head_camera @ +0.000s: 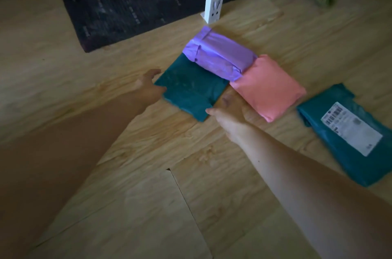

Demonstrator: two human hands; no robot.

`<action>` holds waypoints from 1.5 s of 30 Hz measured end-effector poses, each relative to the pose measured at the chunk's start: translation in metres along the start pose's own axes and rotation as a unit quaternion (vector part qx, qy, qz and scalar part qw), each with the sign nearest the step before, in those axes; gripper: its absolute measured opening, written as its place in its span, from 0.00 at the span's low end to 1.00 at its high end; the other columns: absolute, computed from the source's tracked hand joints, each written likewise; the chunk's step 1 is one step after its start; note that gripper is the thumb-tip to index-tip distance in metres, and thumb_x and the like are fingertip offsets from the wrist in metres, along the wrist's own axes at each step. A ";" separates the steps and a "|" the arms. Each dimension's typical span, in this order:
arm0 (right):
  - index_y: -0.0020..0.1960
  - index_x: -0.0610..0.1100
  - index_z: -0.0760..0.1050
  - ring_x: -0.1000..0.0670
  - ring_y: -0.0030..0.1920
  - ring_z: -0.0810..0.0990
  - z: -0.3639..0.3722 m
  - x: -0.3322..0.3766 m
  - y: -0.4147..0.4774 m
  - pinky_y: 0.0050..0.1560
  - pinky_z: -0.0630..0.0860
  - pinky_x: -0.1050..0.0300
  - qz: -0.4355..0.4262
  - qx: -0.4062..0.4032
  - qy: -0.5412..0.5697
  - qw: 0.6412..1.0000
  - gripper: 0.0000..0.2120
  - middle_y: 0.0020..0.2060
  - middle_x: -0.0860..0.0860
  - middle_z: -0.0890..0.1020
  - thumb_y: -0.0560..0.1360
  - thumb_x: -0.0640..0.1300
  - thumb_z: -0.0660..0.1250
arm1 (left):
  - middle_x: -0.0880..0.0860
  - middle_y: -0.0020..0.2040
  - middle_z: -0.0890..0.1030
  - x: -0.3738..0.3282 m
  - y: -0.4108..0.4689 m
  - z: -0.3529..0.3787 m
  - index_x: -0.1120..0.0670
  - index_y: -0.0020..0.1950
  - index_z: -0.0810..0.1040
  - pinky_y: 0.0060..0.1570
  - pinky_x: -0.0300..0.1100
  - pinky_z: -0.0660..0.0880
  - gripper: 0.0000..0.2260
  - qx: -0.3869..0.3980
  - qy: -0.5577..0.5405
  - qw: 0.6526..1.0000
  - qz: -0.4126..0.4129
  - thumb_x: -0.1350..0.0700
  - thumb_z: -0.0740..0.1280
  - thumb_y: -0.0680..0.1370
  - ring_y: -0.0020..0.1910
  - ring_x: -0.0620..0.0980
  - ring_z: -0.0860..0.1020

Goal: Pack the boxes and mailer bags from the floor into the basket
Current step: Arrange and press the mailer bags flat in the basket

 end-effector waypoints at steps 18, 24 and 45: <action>0.54 0.38 0.78 0.46 0.44 0.80 0.021 -0.019 -0.023 0.44 0.76 0.56 0.073 -0.022 0.066 0.995 0.14 0.48 0.42 0.82 0.69 0.31 0.70 | 0.53 0.41 0.78 0.052 -0.048 -0.008 0.59 0.56 0.79 0.34 0.36 0.73 0.12 0.093 -0.056 0.990 -0.095 0.62 0.71 0.73 0.34 0.46 0.74; 0.54 0.36 0.79 0.51 0.35 0.78 0.012 0.014 -0.078 0.31 0.74 0.65 0.056 -0.005 0.056 0.997 0.13 0.44 0.44 0.81 0.70 0.32 0.69 | 0.55 0.46 0.80 0.044 -0.103 -0.051 0.60 0.52 0.81 0.30 0.36 0.74 0.11 0.093 -0.075 0.985 -0.123 0.60 0.73 0.71 0.37 0.47 0.76; 0.57 0.43 0.79 0.50 0.49 0.80 0.077 0.159 -0.380 0.52 0.75 0.60 -0.136 0.197 -0.135 0.962 0.17 0.52 0.50 0.82 0.69 0.33 0.72 | 0.53 0.35 0.77 0.051 -0.417 -0.290 0.62 0.50 0.81 0.25 0.34 0.73 0.08 -0.060 -0.050 0.993 -0.083 0.62 0.72 0.72 0.29 0.46 0.74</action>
Point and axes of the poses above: each hand's wrist, its own y-axis towards the middle knuckle, its own z-axis out of the palm, x = y × z, the point moved 10 cm from there along y, towards the middle knuckle
